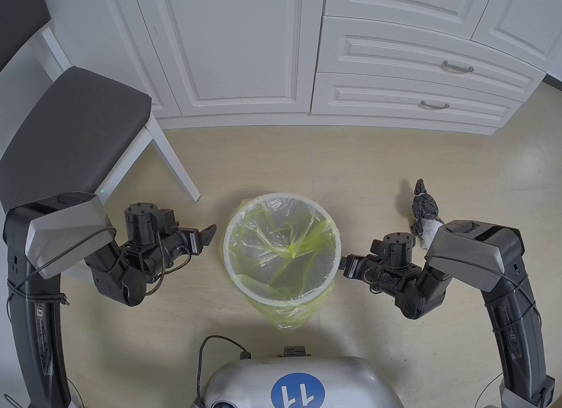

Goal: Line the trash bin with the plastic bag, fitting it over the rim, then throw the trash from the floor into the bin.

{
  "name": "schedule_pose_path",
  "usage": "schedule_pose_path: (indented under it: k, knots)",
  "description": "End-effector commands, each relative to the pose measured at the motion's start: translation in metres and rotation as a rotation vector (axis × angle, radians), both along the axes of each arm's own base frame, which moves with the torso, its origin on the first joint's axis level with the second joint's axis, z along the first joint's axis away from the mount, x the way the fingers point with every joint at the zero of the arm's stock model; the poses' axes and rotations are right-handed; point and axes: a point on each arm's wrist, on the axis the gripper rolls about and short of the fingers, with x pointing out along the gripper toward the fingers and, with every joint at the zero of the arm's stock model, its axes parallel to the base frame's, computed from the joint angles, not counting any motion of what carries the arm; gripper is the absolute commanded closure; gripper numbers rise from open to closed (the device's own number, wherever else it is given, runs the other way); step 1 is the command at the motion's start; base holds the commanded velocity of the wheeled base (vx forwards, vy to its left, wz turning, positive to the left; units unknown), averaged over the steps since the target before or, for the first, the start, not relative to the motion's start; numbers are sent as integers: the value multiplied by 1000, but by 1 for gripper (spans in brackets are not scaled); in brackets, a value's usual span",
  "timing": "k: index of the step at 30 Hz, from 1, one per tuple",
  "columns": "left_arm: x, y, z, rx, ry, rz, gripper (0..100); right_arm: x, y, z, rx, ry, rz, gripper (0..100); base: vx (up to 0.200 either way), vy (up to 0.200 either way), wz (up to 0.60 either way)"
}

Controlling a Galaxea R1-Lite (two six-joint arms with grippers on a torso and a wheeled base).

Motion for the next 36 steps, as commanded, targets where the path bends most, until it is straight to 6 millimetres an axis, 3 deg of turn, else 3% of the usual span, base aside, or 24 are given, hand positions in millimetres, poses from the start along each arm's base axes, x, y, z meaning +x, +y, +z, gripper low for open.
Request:
schedule_pose_path:
  k: [1,16,19,21,22,23,27,28,36]
  knots:
    - [0,1,5,-2,-13,3,0,14,1,-10,10,33,31,0,0,0,0]
    - [-5,1,10,-2,-21,-2,0,17,-13,-6,-53,18,21,0,0,0,0]
    - [-5,0,11,5,-24,-5,0,15,-14,7,-47,-7,21,0,0,0,0]
    - [-7,1,17,20,-45,-9,0,5,-18,31,-45,-38,30,0,0,0,0]
    - [-7,1,17,20,-45,-9,0,5,-18,31,-45,-38,30,0,0,0,0]
    - [-10,2,25,20,-56,-9,0,-2,-20,45,-80,-54,44,0,0,0,0]
    - [-12,1,31,32,-70,-9,0,-18,-28,62,-234,-63,92,0,0,0,0]
    - [-13,1,34,67,-86,-12,0,-30,-29,79,-275,-74,117,0,0,0,0]
    - [-11,4,44,189,-153,113,0,-70,-30,136,-284,-169,146,0,0,0,0]
